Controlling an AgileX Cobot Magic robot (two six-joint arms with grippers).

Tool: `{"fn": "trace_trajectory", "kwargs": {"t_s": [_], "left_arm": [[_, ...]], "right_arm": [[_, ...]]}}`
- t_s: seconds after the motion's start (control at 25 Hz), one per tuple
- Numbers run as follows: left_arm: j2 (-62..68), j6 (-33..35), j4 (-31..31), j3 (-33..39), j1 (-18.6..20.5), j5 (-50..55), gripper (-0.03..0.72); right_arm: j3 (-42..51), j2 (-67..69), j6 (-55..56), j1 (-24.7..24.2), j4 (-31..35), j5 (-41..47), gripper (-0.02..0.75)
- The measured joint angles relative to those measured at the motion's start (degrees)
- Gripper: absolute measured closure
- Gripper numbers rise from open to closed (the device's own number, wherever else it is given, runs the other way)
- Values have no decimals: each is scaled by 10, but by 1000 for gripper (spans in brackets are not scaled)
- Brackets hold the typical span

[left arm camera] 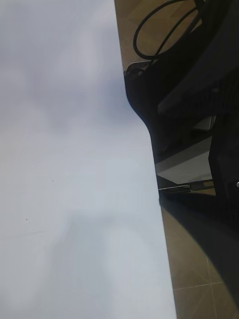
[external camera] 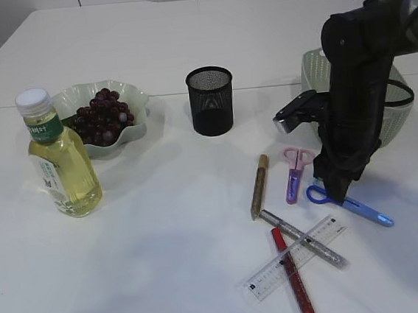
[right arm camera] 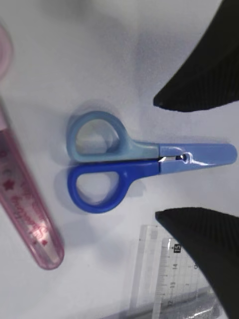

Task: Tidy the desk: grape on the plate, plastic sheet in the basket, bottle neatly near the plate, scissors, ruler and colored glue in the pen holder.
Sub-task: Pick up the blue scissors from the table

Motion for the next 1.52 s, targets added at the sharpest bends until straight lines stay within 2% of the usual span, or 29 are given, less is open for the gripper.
{"fn": "trace_trajectory", "kwargs": {"t_s": [0.28,0.92,1.52], "left_arm": [[0,0,1,0,0,0,326],[0,0,2,0,0,0,326],[0,0,3,0,0,0,326]], "right_arm": [[0,0,4,0,-2,0,311],[28,0,6,0,9,-44,314],[28,10,6,0,10,-40,315]]}}
